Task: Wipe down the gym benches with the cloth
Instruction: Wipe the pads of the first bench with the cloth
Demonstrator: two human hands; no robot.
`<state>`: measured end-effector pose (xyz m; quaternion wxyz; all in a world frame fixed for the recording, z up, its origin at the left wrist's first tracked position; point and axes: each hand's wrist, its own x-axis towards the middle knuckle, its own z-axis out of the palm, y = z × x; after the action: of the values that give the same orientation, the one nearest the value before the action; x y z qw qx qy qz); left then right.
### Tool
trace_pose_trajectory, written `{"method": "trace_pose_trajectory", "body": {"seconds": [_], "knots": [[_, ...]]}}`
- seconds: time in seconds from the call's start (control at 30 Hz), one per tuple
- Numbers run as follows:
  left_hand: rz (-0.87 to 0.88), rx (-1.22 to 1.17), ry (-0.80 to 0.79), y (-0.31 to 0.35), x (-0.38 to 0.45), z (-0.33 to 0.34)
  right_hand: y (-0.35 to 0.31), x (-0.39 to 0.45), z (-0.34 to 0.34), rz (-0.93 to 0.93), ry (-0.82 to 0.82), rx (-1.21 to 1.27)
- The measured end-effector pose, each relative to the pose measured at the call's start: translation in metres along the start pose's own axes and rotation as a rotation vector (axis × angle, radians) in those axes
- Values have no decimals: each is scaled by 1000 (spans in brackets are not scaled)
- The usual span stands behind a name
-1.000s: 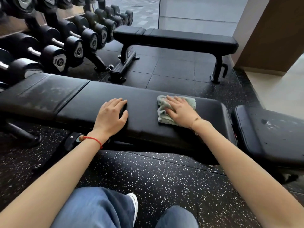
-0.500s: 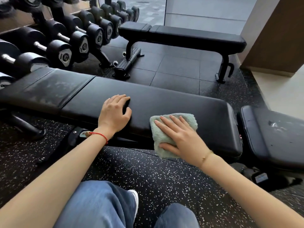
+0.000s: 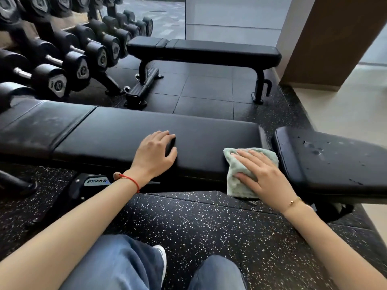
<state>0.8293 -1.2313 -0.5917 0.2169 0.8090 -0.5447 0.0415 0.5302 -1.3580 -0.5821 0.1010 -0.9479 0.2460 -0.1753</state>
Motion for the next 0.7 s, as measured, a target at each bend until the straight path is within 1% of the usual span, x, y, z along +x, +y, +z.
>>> {"method": "trace_pose_trajectory", "body": {"seconds": [0.07,0.13,0.2,0.23,0.3,0.37,0.47,0.53,0.6,0.7], "knots": [[41,-3,-52,25,5,10,18,26,-3,80,-3,95],[25,-19,-86,46,12,18,33,63,2,187,-19,95],[-12,-26,-75,58,15,23,34,89,11,262,-49,61],[-21,-22,-53,60,16,25,29,92,14,250,-47,66],[-15,-8,-6,59,14,29,16,72,12,133,-27,120],[-14,-8,19,57,14,30,9,36,3,23,-44,176],[-9,-1,49,60,14,30,20,-11,-25,-26,-61,144],[-7,-11,67,62,14,30,43,-32,-44,18,-26,74],[-7,-18,76,63,14,29,67,-46,-56,133,4,-18],[-2,-20,94,63,13,28,84,-52,-50,245,29,-104]]}}
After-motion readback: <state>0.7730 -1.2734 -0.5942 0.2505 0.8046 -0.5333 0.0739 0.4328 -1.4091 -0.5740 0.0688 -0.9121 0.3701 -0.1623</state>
